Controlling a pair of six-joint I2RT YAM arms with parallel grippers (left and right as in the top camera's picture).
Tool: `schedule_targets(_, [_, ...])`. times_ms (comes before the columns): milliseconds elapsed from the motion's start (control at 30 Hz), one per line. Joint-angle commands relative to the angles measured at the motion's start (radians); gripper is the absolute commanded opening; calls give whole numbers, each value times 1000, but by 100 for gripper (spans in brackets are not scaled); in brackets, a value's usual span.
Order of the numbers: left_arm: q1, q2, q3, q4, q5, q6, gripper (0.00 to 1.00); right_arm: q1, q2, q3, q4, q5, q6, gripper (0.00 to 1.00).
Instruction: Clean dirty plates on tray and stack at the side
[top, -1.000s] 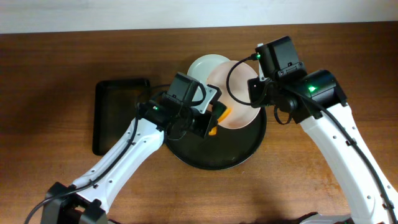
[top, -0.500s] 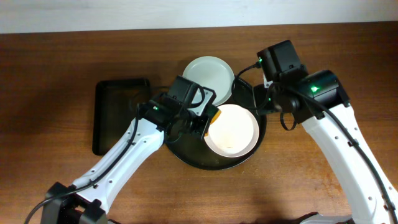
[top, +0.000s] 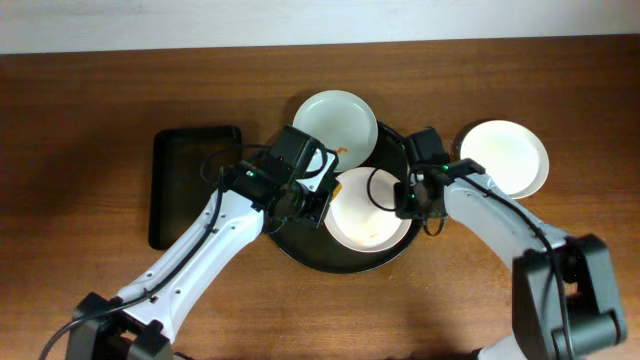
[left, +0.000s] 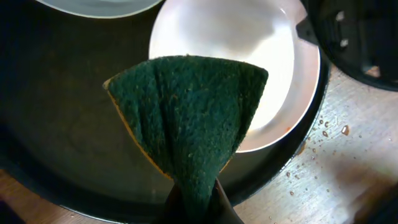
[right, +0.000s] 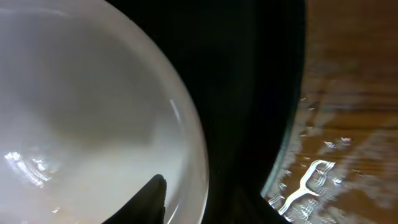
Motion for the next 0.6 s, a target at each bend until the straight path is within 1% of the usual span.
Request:
schedule_targets(0, [2,7,1,-1,-25,16,0,-6,67,-43,32,-50,16,31])
schedule_targets(67, [2,7,1,-1,-25,16,0,-6,75,-42,41,-49,15,4])
schedule_targets(133, [2,7,1,-1,-25,16,0,-6,57,-7,26,-49,15,4])
schedule_targets(200, [2,7,1,-1,-25,16,0,-6,14,77,-36,-38,-40,4])
schedule_targets(300, [2,7,1,-1,-25,16,0,1,-71,239,-205,151,-46,4])
schedule_targets(333, [2,7,1,-1,-25,16,0,6,-98,269,-236,192,-46,4])
schedule_targets(433, [2,7,1,-15,-24,16,0,57,-199,283,-265,289,-91,4])
schedule_targets(500, [2,7,1,-20,-18,16,0,109,-224,283,-256,382,-91,4])
schedule_targets(533, [2,10,1,-19,8,15,0,147,-232,283,-254,438,-93,4])
schedule_targets(567, [2,13,1,-19,22,16,0,166,-234,283,-254,450,-111,4])
